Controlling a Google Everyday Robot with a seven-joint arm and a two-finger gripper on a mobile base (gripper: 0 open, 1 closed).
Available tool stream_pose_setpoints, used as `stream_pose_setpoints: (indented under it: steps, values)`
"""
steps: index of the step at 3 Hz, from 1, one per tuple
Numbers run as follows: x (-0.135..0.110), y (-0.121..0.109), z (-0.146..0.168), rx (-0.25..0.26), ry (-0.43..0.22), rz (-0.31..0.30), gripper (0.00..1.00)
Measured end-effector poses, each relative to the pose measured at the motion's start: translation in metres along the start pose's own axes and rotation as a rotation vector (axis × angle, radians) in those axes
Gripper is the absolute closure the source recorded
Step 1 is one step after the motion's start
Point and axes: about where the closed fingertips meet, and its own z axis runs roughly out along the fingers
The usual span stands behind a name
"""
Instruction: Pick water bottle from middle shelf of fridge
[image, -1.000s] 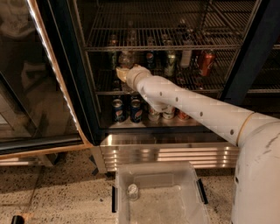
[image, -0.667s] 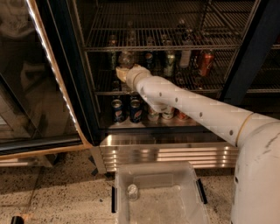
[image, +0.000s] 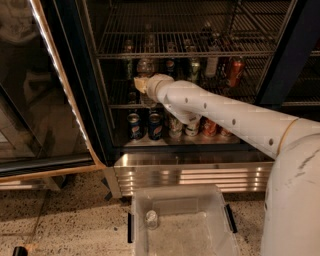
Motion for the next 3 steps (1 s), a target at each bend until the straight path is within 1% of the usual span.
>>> stream_pose_setpoints:
  steps: [1,2,3]
  values:
    - [0.000,0.000,0.000,0.000,0.000,0.000,1.00]
    - [0.008,0.005,-0.004,-0.011,0.020,0.016,1.00]
    - [0.012,0.015,-0.013,-0.027,0.038,0.030,1.00]
